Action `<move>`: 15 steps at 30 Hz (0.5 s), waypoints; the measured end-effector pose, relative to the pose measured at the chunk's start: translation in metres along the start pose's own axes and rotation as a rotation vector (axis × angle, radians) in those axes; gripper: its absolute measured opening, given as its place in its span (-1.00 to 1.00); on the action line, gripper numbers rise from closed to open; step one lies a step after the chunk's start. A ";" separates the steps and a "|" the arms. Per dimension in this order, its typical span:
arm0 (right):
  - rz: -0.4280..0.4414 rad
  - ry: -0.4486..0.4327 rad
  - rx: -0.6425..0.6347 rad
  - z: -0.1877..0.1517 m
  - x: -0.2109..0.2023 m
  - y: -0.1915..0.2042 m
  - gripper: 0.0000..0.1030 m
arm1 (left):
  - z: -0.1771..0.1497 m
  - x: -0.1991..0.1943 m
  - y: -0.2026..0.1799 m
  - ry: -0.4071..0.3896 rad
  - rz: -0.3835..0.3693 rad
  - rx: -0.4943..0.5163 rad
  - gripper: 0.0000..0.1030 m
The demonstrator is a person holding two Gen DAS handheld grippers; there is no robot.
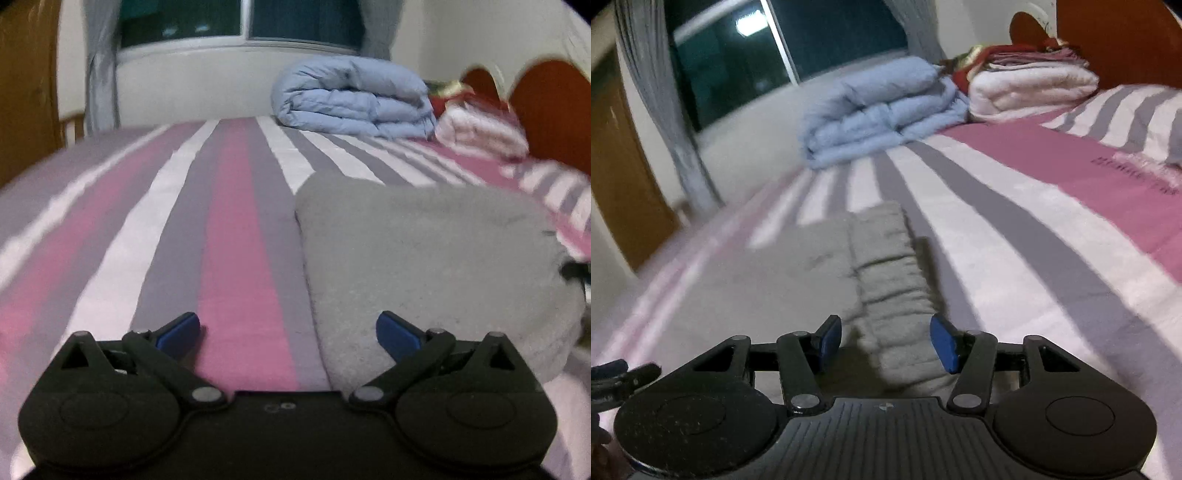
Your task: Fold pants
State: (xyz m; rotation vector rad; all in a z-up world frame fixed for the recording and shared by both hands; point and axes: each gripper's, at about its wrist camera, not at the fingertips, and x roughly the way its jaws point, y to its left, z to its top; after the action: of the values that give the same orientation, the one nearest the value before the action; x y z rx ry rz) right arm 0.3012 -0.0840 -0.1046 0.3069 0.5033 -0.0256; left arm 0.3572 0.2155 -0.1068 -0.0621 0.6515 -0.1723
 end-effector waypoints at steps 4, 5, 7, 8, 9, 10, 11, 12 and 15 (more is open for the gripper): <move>0.064 -0.125 0.007 0.010 -0.026 -0.015 0.22 | 0.008 -0.009 0.019 -0.063 0.001 -0.054 0.87; 0.091 -0.106 0.054 0.013 -0.024 -0.022 0.24 | 0.011 -0.008 0.025 -0.058 -0.015 -0.088 0.87; 0.133 -0.098 0.160 0.013 -0.019 -0.035 0.24 | 0.015 -0.006 0.029 -0.048 -0.007 -0.116 0.87; 0.114 -0.111 0.177 0.012 -0.021 -0.036 0.24 | 0.014 -0.008 0.029 -0.046 0.000 -0.108 0.87; 0.095 -0.129 0.177 0.009 -0.025 -0.035 0.24 | 0.012 -0.011 0.028 -0.047 0.002 -0.098 0.87; 0.096 -0.147 0.178 0.004 -0.029 -0.034 0.24 | 0.009 -0.015 0.025 -0.050 0.001 -0.087 0.87; 0.103 -0.147 0.170 -0.002 -0.031 -0.031 0.29 | 0.006 -0.020 0.023 -0.053 -0.002 -0.078 0.87; 0.086 -0.118 0.146 -0.009 -0.030 -0.027 0.34 | 0.002 -0.023 0.021 -0.052 -0.006 -0.065 0.87; 0.083 -0.034 0.170 -0.020 -0.022 -0.028 0.37 | -0.009 -0.029 0.017 -0.047 -0.004 -0.053 0.87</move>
State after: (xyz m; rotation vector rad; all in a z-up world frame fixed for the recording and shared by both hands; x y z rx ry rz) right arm 0.2697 -0.1056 -0.1190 0.4926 0.4551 0.0067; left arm 0.3316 0.2374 -0.0980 -0.1182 0.6096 -0.1573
